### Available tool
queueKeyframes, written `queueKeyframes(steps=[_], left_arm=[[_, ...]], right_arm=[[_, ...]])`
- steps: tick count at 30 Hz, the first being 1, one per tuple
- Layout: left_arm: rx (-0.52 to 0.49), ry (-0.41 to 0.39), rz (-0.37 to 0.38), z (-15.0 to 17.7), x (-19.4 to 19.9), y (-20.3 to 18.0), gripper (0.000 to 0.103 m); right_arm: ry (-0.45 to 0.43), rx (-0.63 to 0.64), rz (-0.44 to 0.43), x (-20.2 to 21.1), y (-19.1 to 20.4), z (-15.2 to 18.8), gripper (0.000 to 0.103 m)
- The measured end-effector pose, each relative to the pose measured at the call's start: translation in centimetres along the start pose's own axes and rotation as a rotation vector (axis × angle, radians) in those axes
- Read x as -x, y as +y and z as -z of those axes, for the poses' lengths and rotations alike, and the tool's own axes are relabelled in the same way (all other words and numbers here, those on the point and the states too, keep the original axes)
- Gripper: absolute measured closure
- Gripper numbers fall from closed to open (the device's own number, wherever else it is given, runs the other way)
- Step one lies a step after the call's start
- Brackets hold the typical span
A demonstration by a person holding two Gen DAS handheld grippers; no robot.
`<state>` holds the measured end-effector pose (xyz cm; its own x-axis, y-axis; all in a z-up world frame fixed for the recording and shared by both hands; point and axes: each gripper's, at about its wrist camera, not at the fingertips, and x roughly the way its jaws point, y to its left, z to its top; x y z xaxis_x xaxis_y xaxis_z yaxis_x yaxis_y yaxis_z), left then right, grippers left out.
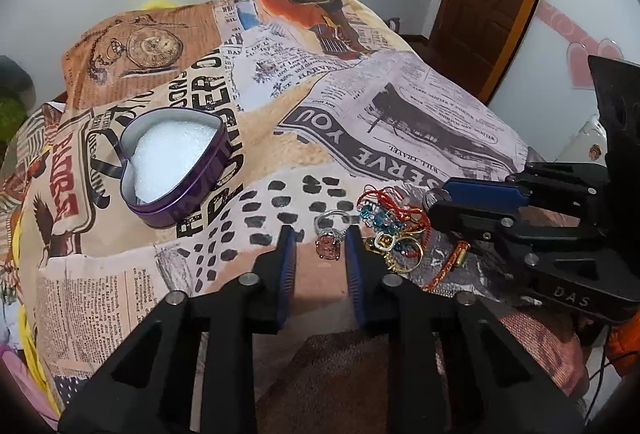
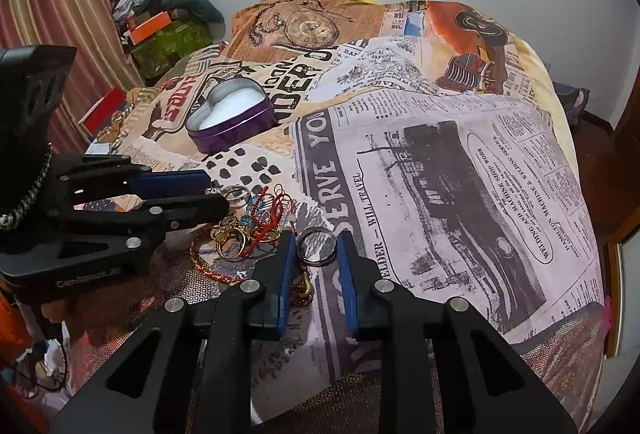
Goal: Organize jewelry
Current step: 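Lower the left tool and grasp a copper ring while the right tool grasps a silver ring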
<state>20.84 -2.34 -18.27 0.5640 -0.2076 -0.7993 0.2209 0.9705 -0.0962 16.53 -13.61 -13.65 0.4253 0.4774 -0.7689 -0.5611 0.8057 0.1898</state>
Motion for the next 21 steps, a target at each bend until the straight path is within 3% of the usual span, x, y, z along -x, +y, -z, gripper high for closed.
queueKeyframes(steps=[2, 11, 21], left_arm=[[-0.013, -0.003, -0.006, 0.1, 0.0, -0.4, 0.092], [-0.004, -0.053, 0.019, 0.3, 1.9, -0.7, 0.092], [0.023, -0.154, -0.007, -0.1, 6.6, 1.1, 0.092]], right_arm=[[-0.009, -0.008, 0.007, 0.2, 0.0, 0.0, 0.084], [-0.06, -0.026, 0.033, 2.6, 0.1, -1.0, 0.084], [-0.137, 0.001, 0.061, 5.4, 2.3, -3.0, 0.084]])
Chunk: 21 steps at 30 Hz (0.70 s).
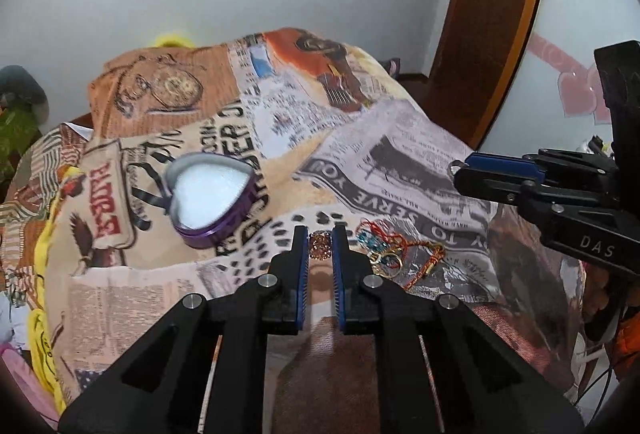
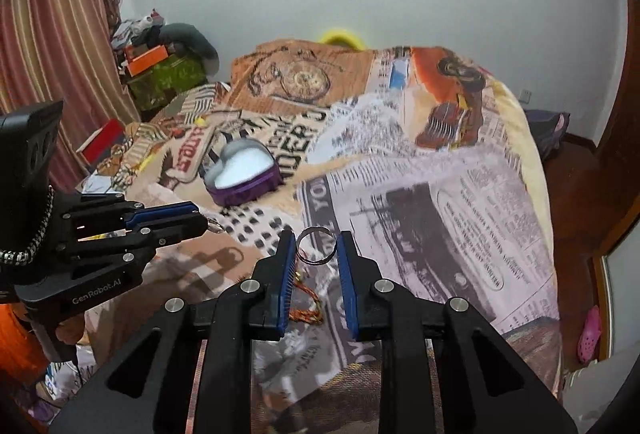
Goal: Organize jewelry
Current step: 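Lower the left tool and grasp a copper ring while the right tool grasps a silver ring, then carry both rings over the heart tin and open both tools to drop them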
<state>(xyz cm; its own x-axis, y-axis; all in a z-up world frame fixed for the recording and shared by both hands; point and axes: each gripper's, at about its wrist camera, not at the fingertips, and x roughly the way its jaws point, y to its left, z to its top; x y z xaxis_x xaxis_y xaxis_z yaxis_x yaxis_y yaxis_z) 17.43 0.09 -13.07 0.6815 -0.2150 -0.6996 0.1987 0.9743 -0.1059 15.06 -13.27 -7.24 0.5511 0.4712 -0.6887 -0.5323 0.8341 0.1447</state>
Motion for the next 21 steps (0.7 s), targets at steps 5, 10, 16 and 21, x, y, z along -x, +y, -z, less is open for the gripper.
queueKeyframes(steps=[5, 10, 16, 21], left_arm=[[0.028, -0.042, -0.012, -0.5, 1.9, 1.7, 0.092], [0.046, -0.081, -0.033, -0.7, 3.4, 3.6, 0.092], [0.061, -0.119, -0.065, -1.4, 4.6, 6.0, 0.092], [0.074, -0.136, -0.08, -2.3, 4.5, 7.8, 0.092]], right_arm=[[-0.044, 0.015, -0.001, 0.5, 1.5, -1.3, 0.084], [-0.085, 0.0, -0.013, 0.2, 2.8, -2.8, 0.084], [-0.107, 0.011, -0.017, -0.9, 4.2, -4.5, 0.084], [-0.114, 0.023, -0.027, -2.0, 5.0, -5.5, 0.084]])
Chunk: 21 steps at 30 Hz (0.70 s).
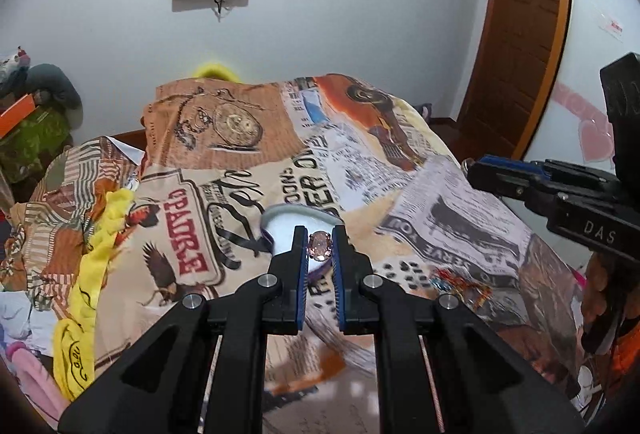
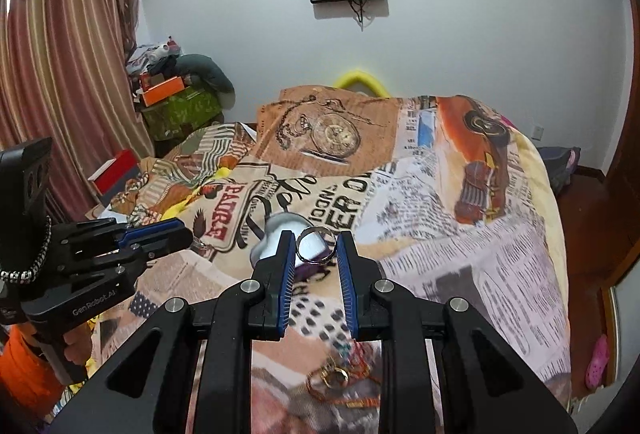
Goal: Organize jewelry
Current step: 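Carry both rings over the heart tin and open both tools to drop them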
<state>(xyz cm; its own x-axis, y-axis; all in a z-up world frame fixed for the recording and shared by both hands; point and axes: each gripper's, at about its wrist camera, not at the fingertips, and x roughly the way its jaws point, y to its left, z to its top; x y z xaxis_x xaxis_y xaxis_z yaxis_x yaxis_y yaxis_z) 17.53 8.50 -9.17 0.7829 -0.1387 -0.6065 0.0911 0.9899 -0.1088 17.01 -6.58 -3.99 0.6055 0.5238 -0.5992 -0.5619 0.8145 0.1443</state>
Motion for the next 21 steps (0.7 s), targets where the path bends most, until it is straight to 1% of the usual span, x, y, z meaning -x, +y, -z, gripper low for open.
queueKeyframes(steps=[3, 7, 11, 17, 21], left_arm=[[0.022, 0.006, -0.008, -0.7, -1.2, 1.1, 0.092], [0.038, 0.03, -0.004, -1.2, -3.2, 2.1, 0.092], [0.059, 0.067, 0.027, -1.5, -5.5, 2.8, 0.092], [0.063, 0.115, 0.046, -1.3, -8.7, 3.2, 0.092], [0.057, 0.155, 0.051, -0.8, -10.7, 3.2, 0.092]], right_arm=[[-0.006, 0.007, 0.012, -1.0, 0.2, -0.3, 0.084], [0.013, -0.003, 0.009, -3.0, 0.1, -0.6, 0.084], [0.056, -0.001, 0.001, -5.4, 0.0, -0.9, 0.084], [0.113, -0.006, -0.002, -8.5, -0.6, -1.1, 0.084], [0.158, -0.035, -0.036, -10.2, -0.9, -1.1, 0.084]])
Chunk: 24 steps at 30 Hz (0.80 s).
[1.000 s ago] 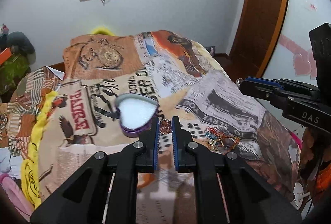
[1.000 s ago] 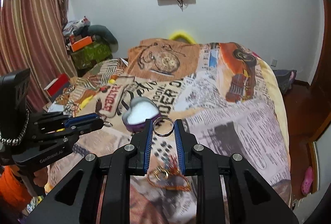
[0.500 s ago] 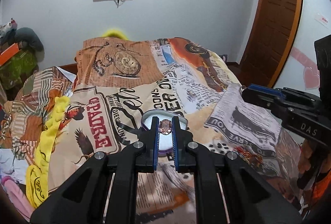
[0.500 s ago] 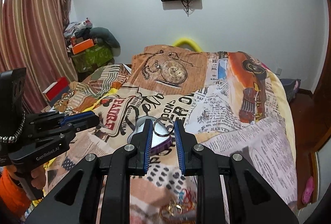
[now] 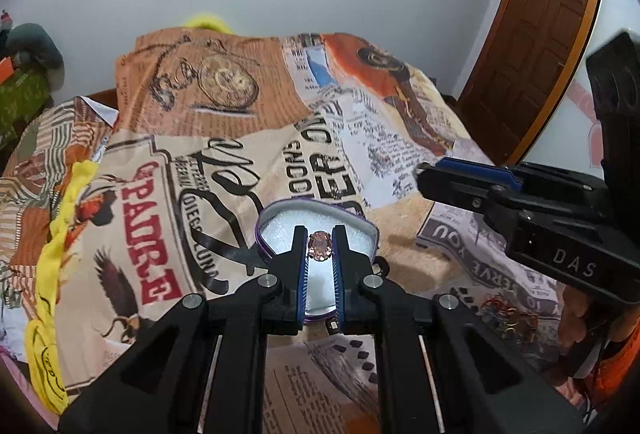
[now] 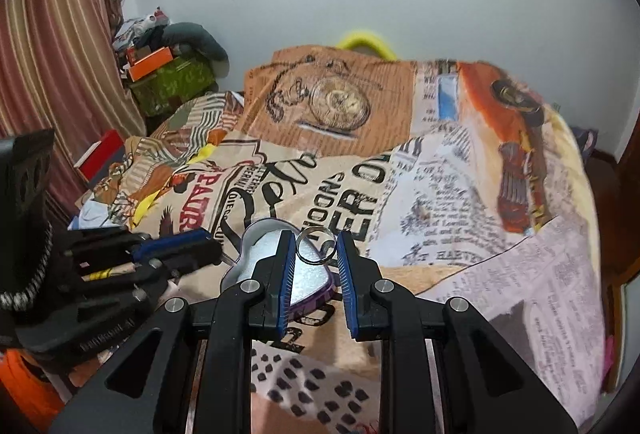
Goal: Organize jewelry
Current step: 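Carry both rings over the heart tin and open both tools to drop them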
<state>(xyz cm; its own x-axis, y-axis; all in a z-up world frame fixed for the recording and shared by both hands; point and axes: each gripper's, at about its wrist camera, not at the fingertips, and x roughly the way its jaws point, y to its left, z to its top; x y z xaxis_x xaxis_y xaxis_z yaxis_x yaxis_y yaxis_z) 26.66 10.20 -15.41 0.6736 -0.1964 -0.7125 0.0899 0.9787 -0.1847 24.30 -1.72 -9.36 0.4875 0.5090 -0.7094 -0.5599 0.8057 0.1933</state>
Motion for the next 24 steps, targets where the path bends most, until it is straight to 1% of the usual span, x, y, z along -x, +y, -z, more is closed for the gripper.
queueKeyframes(steps=[4, 8, 14, 17, 20, 21, 23, 24], left_arm=[[0.0, 0.041, 0.017, 0.4, -1.6, 0.1, 0.092], [-0.013, 0.062, 0.019, 0.7, -2.5, 0.1, 0.092], [-0.011, 0.068, 0.035, 0.7, -2.8, 0.2, 0.092], [-0.021, 0.064, 0.021, 0.7, -2.5, 0.1, 0.092], [-0.024, 0.063, 0.006, 0.8, -2.2, 0.2, 0.092], [-0.023, 0.062, 0.002, 0.8, -2.0, 0.2, 0.091], [-0.016, 0.059, -0.006, 0.8, -1.6, 0.4, 0.08], [-0.011, 0.055, -0.009, 0.8, -1.4, 0.5, 0.076]], right_arm=[[0.064, -0.008, -0.028, -1.9, -0.1, 0.2, 0.084], [0.115, -0.007, -0.044, -3.4, -0.2, 0.3, 0.084], [0.149, -0.011, -0.064, -4.5, -0.2, 0.3, 0.084], [0.155, -0.037, -0.083, -4.9, -0.5, 0.3, 0.084], [0.181, -0.059, -0.113, -5.3, -0.8, 0.2, 0.084], [0.189, -0.063, -0.117, -5.4, -0.8, 0.2, 0.084], [0.203, -0.066, -0.125, -5.6, -0.8, 0.2, 0.083], [0.206, -0.065, -0.127, -5.5, -0.7, 0.2, 0.082]])
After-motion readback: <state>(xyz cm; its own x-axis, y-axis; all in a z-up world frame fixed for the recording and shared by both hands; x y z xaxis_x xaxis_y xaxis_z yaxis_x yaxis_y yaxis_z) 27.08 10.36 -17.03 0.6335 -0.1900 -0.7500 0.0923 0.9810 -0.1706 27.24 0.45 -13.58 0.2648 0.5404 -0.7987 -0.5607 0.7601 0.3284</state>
